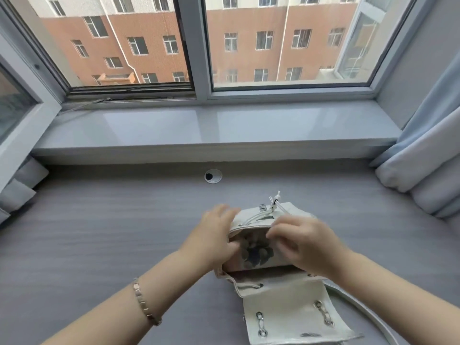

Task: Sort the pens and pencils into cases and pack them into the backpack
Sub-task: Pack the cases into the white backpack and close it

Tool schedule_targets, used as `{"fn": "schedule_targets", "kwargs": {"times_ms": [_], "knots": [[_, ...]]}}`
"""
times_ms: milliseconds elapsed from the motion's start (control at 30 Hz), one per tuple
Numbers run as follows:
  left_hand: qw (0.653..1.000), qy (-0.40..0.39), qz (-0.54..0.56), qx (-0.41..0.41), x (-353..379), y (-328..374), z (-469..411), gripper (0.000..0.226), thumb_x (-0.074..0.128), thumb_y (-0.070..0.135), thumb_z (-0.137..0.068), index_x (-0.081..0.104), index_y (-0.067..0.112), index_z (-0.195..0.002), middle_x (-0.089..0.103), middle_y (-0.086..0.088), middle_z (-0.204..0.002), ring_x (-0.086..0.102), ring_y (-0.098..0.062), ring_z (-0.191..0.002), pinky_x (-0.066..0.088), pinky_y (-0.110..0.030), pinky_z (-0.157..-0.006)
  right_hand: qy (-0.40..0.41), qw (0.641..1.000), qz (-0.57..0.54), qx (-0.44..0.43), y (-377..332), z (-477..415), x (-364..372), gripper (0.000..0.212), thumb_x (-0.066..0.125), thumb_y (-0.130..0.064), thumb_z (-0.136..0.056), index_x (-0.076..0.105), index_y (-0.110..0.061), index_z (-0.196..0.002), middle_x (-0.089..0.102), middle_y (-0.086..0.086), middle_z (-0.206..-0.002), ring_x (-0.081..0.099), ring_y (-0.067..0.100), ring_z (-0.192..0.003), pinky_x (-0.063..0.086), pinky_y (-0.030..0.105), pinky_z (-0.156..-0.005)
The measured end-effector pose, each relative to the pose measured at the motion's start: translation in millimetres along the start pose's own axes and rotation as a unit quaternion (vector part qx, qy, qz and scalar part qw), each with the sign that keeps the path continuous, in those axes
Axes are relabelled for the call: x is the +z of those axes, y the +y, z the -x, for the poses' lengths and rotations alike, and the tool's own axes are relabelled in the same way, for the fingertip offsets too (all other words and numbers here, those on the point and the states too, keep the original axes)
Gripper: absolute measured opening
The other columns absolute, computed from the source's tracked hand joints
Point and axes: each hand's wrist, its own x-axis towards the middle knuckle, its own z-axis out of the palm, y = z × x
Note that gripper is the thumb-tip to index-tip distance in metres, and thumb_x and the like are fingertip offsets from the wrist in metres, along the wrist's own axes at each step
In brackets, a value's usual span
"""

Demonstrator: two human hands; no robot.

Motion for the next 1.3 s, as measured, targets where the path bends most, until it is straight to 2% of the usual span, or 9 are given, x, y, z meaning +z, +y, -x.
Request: {"fn": "schedule_targets", "kwargs": {"times_ms": [100, 200, 367, 467, 600, 733, 867, 1033, 1300], "knots": [[0.999, -0.038, -0.011, -0.032, 14, 7, 1, 0.056, 0.041, 0.009, -0.086, 0.036, 0.026, -0.139, 0.039, -0.005, -0.143, 0.039, -0.023, -0.129, 0.034, -0.029, -0.103, 0.06, 0.969, 0.05, 0.235, -1, -11, 1, 0.02, 0.053, -0.026, -0.082, 0.068, -0.013, -0.077, 0.065, 0.004, -0.078, 0.059, 0.027, -0.079, 0.048, 0.034, -0.069], [0.998, -0.042, -0.048, -0.027, 28, 11, 11, 0.062, 0.034, -0.001, -0.085, 0.028, 0.025, -0.141, 0.027, -0.013, -0.147, 0.034, -0.03, -0.131, 0.036, -0.032, -0.1, -0.174, 0.871, 0.023, 0.459, 7, -19, 11, 0.049, 0.043, -0.057, -0.084, 0.051, -0.017, -0.057, 0.056, 0.001, -0.064, 0.054, 0.025, -0.075, 0.038, 0.031, -0.06], [0.997, -0.017, -0.077, -0.005, 34, 15, 32, 0.073, 0.033, -0.012, -0.079, 0.02, 0.019, -0.143, 0.005, -0.02, -0.154, 0.013, -0.03, -0.142, 0.028, -0.028, -0.104, -0.042, 0.876, -0.205, 0.435, -6, -18, 32, 0.038, 0.046, -0.031, -0.093, 0.041, -0.019, -0.057, 0.047, -0.006, -0.054, 0.047, 0.016, -0.057, 0.032, 0.019, -0.049], [0.998, 0.023, -0.062, 0.009, 28, 16, 35, 0.072, 0.031, -0.013, -0.08, 0.021, 0.017, -0.145, 0.006, -0.018, -0.156, 0.011, -0.026, -0.143, 0.019, -0.025, -0.109, 0.151, 0.833, -0.349, 0.402, -16, -19, 25, 0.028, 0.043, -0.025, -0.096, 0.05, -0.019, -0.069, 0.057, -0.006, -0.061, 0.059, 0.015, -0.064, 0.045, 0.015, -0.067], [0.985, 0.152, -0.064, 0.045, 10, 17, 32, 0.063, 0.032, -0.017, -0.073, 0.048, 0.003, -0.131, 0.037, -0.026, -0.143, 0.036, -0.035, -0.134, 0.034, -0.031, -0.105, 0.252, 0.786, -0.521, 0.216, -36, -27, 17, 0.013, 0.046, -0.019, -0.094, 0.053, -0.02, -0.083, 0.054, -0.009, -0.056, 0.052, 0.01, -0.055, 0.05, 0.023, -0.063], [0.946, 0.243, -0.14, 0.161, 21, -5, 31, 0.038, 0.046, -0.016, -0.069, 0.068, -0.007, -0.099, 0.065, -0.028, -0.108, 0.06, -0.047, -0.102, 0.057, -0.045, -0.069, 0.231, 0.809, -0.522, 0.14, -38, -10, 37, 0.011, 0.051, -0.031, -0.09, 0.059, -0.033, -0.083, 0.052, -0.014, -0.06, 0.048, 0.008, -0.057, 0.048, 0.026, -0.063], [0.943, 0.097, -0.166, 0.271, 33, -40, 42, 0.033, 0.072, 0.02, -0.074, 0.07, 0.005, -0.104, 0.067, -0.014, -0.111, 0.063, -0.033, -0.106, 0.057, -0.039, -0.074, 0.17, 0.834, -0.477, 0.219, -33, 25, 67, 0.022, 0.047, -0.024, -0.089, 0.056, -0.03, -0.069, 0.048, -0.007, -0.05, 0.044, 0.014, -0.05, 0.041, 0.035, -0.052], [0.969, -0.134, -0.058, 0.2, -19, -45, 11, 0.049, 0.067, 0.05, -0.073, 0.063, 0.024, -0.115, 0.057, 0.009, -0.125, 0.045, -0.003, -0.115, 0.044, -0.034, -0.095, 0.125, 0.887, -0.405, 0.184, -39, 37, 75, 0.03, 0.049, -0.027, -0.089, 0.038, -0.023, -0.062, 0.033, 0.006, -0.052, 0.032, 0.016, -0.048, 0.029, 0.028, -0.048], [0.783, -0.285, -0.382, 0.401, -14, 22, -63, 0.136, 0.081, 0.064, -0.035, 0.005, 0.039, -0.145, 0.003, 0.012, -0.157, -0.01, -0.017, -0.144, 0.0, -0.047, -0.117, 0.152, 0.886, -0.407, 0.163, -44, 26, 61, 0.029, 0.05, -0.017, -0.081, 0.034, -0.032, -0.061, 0.025, -0.019, -0.05, 0.026, -0.005, -0.047, 0.024, 0.009, -0.049]]}}
